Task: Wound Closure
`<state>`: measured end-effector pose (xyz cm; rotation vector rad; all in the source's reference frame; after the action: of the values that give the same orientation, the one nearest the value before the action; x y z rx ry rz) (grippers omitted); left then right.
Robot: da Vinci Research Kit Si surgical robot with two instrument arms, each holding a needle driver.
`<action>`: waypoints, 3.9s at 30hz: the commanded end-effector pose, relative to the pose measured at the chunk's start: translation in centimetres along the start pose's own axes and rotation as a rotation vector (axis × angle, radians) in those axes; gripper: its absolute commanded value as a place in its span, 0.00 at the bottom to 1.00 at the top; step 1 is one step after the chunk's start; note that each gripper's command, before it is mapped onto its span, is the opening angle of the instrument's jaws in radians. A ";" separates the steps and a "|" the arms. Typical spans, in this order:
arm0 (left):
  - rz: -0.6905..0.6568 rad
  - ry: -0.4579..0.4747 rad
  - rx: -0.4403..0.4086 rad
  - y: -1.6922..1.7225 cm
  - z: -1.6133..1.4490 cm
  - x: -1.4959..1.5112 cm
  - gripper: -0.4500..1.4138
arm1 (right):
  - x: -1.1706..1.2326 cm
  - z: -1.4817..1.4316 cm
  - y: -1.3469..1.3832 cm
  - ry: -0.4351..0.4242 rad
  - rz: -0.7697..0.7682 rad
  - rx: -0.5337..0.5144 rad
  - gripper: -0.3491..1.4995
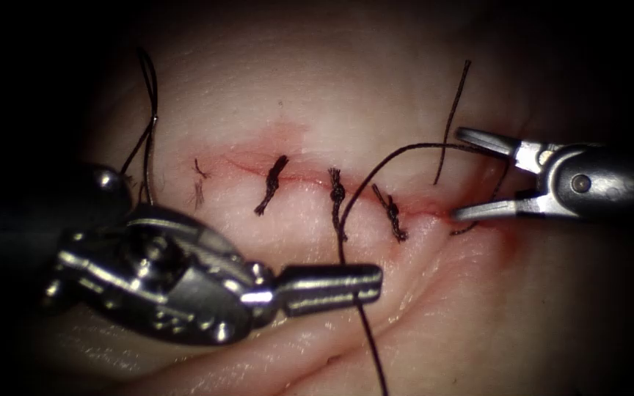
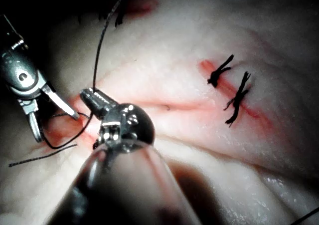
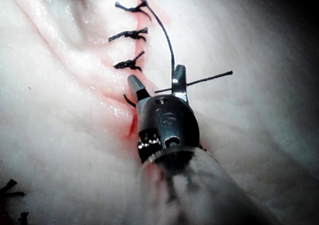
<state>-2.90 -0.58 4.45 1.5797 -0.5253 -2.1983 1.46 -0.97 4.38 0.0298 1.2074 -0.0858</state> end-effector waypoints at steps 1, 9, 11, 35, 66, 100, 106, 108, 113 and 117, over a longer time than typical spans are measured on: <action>0.000 -0.005 0.000 0.01 0.06 -0.03 0.00 | 0.14 0.02 0.01 -0.005 0.006 -0.011 0.91; 0.004 0.009 0.002 -0.01 0.21 0.12 0.00 | 0.81 -0.03 -0.01 -0.108 -0.029 -0.157 0.96; 0.006 0.015 0.002 -0.04 0.24 0.17 0.00 | 0.92 -0.01 -0.01 -0.129 -0.069 -0.170 0.95; 0.004 0.032 0.001 -0.20 0.30 0.31 0.00 | 0.94 0.37 -0.17 -0.187 -0.413 -0.163 0.00; -0.061 -0.016 0.099 -0.04 0.70 0.33 0.70 | 0.44 0.57 0.25 -0.203 -0.305 -0.117 0.00; 0.048 -0.165 0.057 0.05 -0.34 0.28 0.00 | 0.84 -0.47 0.18 -0.098 0.006 -0.056 0.96; 0.110 -0.178 0.008 0.13 -0.27 0.48 0.00 | 0.84 -0.61 0.41 -0.013 0.011 0.010 0.04; 0.129 -0.184 0.003 0.15 -0.26 0.53 0.00 | 0.78 -0.53 0.51 -0.017 -0.005 0.033 0.00; 0.176 -0.179 -0.010 0.17 -0.30 0.60 0.00 | 0.49 -0.20 0.68 -0.002 -0.036 0.047 0.00; 0.181 -0.156 -0.015 0.10 -0.32 0.56 0.00 | 0.21 0.14 0.62 0.018 -0.018 0.112 0.00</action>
<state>-2.68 -0.94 3.89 1.3081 -0.6614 -2.1864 1.66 -0.40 4.19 0.1335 1.2258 -0.1737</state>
